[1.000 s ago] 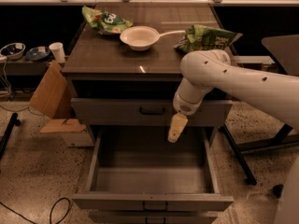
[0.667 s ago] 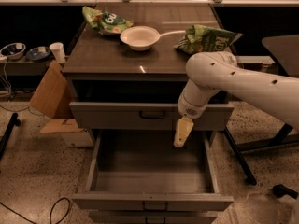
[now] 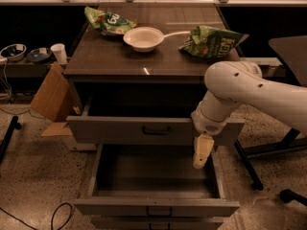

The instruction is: Open top drawer

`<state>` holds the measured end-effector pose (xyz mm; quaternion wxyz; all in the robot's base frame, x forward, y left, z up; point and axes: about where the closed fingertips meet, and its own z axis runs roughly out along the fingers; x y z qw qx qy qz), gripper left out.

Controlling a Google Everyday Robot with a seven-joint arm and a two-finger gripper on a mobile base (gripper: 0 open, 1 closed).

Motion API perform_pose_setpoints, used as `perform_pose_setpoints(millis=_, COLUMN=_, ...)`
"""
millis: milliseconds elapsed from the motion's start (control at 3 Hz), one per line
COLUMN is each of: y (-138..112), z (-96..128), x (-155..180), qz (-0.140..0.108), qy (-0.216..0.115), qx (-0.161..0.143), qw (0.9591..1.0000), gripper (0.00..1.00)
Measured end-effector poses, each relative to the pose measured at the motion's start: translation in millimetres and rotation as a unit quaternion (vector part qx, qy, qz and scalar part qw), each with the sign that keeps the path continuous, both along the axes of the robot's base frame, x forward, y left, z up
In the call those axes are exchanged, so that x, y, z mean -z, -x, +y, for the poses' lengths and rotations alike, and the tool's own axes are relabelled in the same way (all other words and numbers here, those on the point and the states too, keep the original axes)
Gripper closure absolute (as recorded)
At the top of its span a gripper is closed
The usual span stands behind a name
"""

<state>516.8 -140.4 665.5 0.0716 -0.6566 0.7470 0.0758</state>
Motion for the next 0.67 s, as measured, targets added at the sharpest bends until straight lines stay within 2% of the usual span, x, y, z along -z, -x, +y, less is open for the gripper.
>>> perform_pose_setpoints(millis=333, y=33, z=-9, x=-1, qz=0.021, qy=0.009, qx=-0.037, qw=0.9990, gripper=0.00)
perform_pose_setpoints(millis=667, y=54, z=-22, x=-8, qz=0.030, qy=0.014, qx=-0.050, qw=0.9982, gripper=0.00)
